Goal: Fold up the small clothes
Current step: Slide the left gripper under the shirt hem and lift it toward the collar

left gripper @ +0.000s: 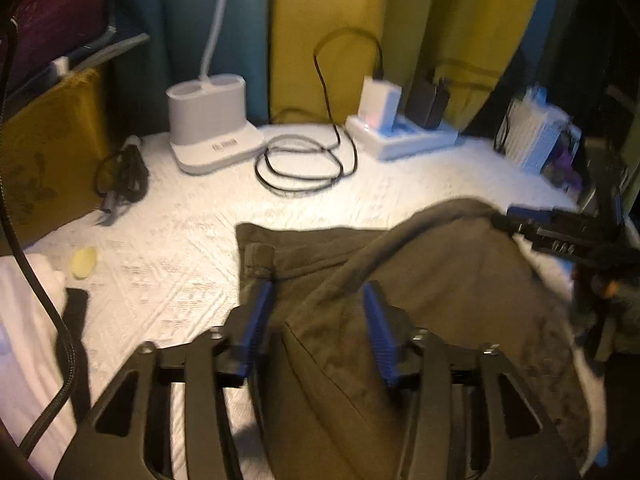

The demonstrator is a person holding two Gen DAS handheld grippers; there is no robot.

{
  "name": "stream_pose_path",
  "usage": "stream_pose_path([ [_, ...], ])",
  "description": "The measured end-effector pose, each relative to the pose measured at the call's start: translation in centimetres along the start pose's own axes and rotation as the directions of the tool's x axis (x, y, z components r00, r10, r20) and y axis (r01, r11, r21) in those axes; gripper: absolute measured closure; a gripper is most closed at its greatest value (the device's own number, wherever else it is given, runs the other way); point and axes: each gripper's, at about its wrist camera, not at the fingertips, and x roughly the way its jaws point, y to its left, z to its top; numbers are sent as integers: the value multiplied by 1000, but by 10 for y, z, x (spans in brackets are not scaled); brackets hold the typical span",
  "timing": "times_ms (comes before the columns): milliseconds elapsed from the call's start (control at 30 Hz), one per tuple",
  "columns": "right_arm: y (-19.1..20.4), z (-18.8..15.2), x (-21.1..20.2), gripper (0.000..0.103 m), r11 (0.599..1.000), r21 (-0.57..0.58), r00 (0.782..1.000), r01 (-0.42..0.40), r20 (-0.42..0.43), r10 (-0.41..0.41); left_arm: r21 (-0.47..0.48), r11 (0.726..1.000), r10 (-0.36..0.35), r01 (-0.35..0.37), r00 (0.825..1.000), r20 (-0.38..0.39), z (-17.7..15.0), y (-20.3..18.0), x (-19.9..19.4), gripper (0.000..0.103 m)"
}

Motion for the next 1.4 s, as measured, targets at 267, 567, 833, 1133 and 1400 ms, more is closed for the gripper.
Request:
stream_pose_path([
  [267, -4, -13, -37, 42, 1000, -17, 999, 15, 46, -14, -50, 998, -33, 34, 999, 22, -17, 4, -27, 24],
  [567, -18, -30, -49, 29, 1000, 15, 998, -23, 51, 22, -83, 993, -83, 81, 996, -19, -28, 22, -6, 21],
  [833, -12, -31, -31, 29, 996, 15, 996, -91, 19, 91, -47, 994, -103, 100, 993, -59, -21, 11, 22, 14],
  [1133, 5, -29, -10, 29, 987, 0, 987, -158, -11, 158, 69, 990, -120, 127, 989, -91, -21, -13, 31, 13],
  [1400, 10, -22, -2, 29, 975, 4, 975, -223, -2, 223, 113, 980, -155, 165, 984, -87, -19, -32, 35, 55],
])
